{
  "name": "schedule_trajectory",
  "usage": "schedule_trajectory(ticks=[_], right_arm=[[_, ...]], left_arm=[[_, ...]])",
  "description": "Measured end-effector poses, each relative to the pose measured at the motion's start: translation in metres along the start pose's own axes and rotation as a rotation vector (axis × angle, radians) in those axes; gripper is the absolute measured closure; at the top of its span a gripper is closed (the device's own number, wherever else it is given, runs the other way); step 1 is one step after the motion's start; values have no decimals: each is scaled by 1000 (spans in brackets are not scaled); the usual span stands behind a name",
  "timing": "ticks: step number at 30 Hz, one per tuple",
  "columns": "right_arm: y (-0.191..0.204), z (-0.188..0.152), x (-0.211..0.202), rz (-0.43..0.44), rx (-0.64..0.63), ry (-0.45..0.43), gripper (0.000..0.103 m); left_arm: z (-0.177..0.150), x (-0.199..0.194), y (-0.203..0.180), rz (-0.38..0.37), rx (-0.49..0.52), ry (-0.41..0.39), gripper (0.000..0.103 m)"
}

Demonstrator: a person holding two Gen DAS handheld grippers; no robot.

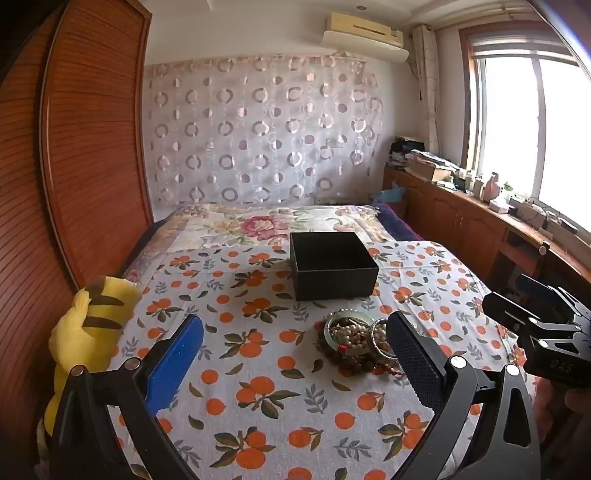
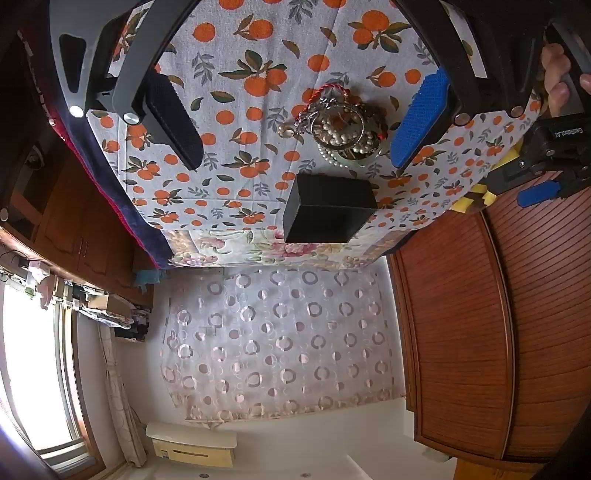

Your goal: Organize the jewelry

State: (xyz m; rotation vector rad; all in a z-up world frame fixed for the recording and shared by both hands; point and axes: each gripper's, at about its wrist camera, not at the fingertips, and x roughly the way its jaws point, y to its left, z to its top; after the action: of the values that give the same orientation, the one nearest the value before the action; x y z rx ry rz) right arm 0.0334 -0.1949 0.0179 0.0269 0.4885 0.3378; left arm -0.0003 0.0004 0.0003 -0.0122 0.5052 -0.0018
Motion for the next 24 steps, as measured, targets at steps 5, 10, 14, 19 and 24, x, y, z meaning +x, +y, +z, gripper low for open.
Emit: schedule_trajectory(ticks=[5, 10, 14, 19, 24], right_arm=[[0, 0, 0, 0, 1, -1, 1], [0, 1, 0, 0, 2, 0, 1], [-1, 1, 0, -1, 2, -1, 1], [-1, 1, 0, 0, 2, -2, 1], [-1, 1, 0, 1, 3, -2, 1]], left_arm=[[0, 0, 0, -1, 0, 0, 7], [0, 0, 0, 0, 1, 0, 7], [0, 1, 0, 3, 2, -1, 7], [0, 0, 0, -1, -1, 1, 7], [0, 0, 0, 0, 0, -2, 7]])
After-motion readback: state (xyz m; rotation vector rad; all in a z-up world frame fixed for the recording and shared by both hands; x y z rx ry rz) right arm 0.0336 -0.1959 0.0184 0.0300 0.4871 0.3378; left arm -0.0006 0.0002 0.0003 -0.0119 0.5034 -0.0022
